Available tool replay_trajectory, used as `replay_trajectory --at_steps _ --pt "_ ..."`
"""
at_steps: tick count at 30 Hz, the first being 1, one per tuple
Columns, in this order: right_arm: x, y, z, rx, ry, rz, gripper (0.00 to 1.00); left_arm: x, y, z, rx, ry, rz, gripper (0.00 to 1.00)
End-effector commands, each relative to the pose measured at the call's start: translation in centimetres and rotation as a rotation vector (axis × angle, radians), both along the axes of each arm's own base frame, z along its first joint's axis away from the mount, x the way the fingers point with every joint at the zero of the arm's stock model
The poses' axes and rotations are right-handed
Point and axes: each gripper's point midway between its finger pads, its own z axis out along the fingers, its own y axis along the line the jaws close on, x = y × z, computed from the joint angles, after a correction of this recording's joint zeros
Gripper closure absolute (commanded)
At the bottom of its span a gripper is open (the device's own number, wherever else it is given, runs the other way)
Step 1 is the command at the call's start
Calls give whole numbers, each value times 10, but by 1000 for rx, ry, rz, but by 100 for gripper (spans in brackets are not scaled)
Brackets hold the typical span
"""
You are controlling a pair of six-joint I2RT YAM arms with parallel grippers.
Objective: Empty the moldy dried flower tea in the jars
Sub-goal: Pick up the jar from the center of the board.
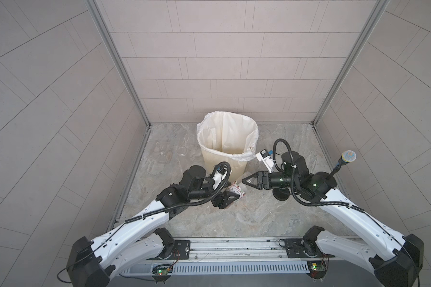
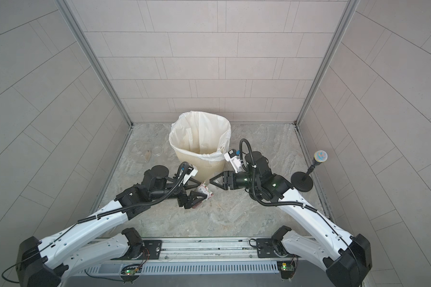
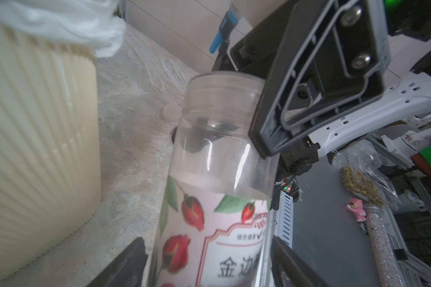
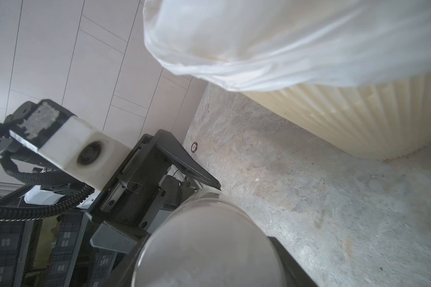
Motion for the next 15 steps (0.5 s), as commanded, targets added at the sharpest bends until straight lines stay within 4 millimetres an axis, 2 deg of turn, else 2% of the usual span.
replay_trajectory --at_steps 1,6,15 --pt "-4 10 30 76 -71 62 55 -12 -9 14 -74 -30 -92 18" --pt "-11 19 39 93 -99 122 55 -17 -10 10 -79 -18 -117 19" --pt "-12 28 40 66 -120 162 56 -15 -13 6 -75 -1 -122 33"
